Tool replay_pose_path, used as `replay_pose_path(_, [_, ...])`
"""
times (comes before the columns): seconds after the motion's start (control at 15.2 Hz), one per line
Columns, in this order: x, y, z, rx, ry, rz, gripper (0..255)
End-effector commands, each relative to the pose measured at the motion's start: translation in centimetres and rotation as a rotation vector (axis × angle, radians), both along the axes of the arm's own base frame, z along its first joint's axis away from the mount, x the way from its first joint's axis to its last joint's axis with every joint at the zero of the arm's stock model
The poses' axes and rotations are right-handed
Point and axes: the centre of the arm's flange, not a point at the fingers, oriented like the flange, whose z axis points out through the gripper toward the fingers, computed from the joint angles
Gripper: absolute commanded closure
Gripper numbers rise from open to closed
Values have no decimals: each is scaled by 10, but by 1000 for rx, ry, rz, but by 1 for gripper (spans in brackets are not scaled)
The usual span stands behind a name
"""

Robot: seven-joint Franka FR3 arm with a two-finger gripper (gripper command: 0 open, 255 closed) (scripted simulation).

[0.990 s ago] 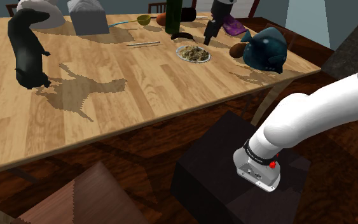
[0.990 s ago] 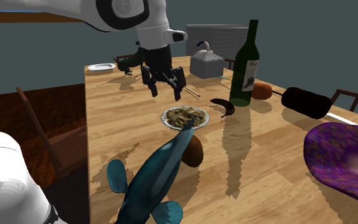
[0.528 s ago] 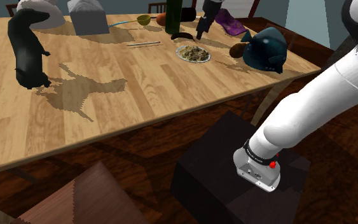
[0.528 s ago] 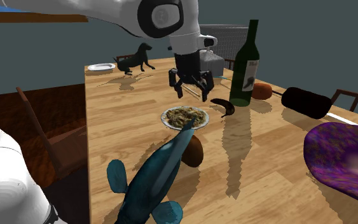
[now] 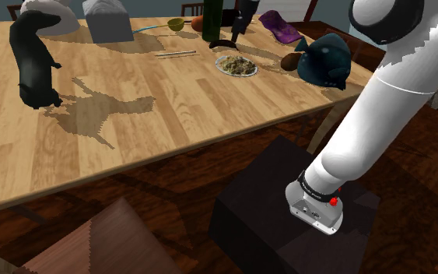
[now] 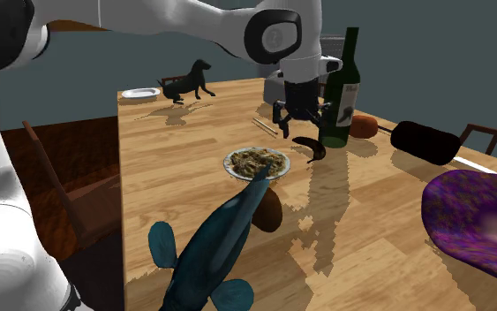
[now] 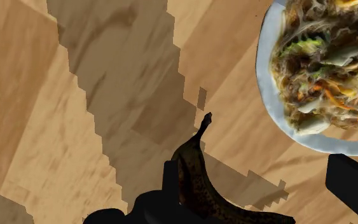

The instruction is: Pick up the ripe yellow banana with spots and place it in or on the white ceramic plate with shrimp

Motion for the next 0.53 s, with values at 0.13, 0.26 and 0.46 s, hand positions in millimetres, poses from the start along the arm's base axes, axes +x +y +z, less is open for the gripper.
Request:
replay_pose_path(0.13, [34, -23, -11, 2, -12, 12, 0])
replay_pose_path(0.26, [36, -23, -22, 2, -12, 12, 0])
replay_pose_path(0.46, [39, -24, -37, 2, -12, 12, 0])
